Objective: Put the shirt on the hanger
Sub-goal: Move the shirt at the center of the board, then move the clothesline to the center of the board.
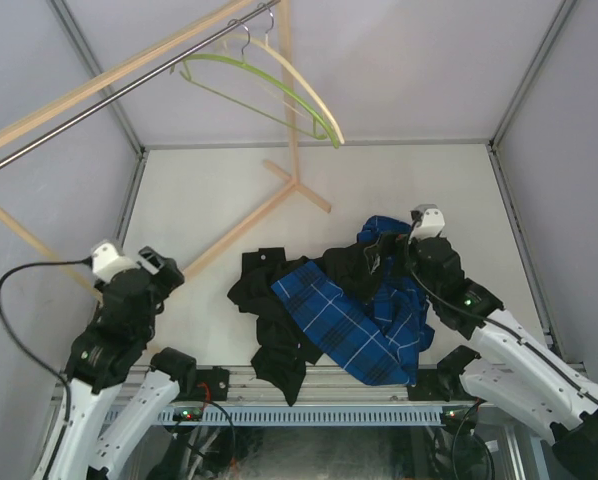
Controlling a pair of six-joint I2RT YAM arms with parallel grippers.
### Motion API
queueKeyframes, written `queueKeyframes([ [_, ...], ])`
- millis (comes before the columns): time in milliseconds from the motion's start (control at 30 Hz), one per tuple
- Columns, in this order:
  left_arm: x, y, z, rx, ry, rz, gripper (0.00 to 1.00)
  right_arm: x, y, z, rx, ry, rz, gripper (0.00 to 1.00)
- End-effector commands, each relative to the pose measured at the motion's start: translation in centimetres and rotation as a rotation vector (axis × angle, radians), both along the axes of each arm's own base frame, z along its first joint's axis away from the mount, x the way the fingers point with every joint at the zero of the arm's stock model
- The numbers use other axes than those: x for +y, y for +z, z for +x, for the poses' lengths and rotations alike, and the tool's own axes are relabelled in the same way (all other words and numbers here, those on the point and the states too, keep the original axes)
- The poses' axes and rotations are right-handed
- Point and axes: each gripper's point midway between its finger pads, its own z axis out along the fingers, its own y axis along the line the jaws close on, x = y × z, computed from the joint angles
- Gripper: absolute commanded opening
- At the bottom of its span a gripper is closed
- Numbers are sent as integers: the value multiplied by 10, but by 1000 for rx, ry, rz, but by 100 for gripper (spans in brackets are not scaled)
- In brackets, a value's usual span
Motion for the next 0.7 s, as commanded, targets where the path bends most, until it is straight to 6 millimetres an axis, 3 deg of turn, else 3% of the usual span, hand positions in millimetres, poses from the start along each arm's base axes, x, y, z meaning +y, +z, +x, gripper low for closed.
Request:
queueKeyframes([
  [0, 52, 42, -37, -138, 233, 20, 81, 28, 19, 4, -54, 148, 25, 89],
  [233, 105, 71, -75, -108, 488, 189, 79, 43, 5, 1, -7, 221, 29, 89],
  [367, 129, 85, -97, -92, 634, 291, 84, 45, 3, -1, -3, 242, 30, 89],
  [500, 128, 94, -87, -111, 613, 353, 94, 52, 2, -5, 5, 285, 38, 88],
  [667, 127, 107, -70, -85, 644, 416, 95, 61, 0, -15, 24, 345, 47, 87],
])
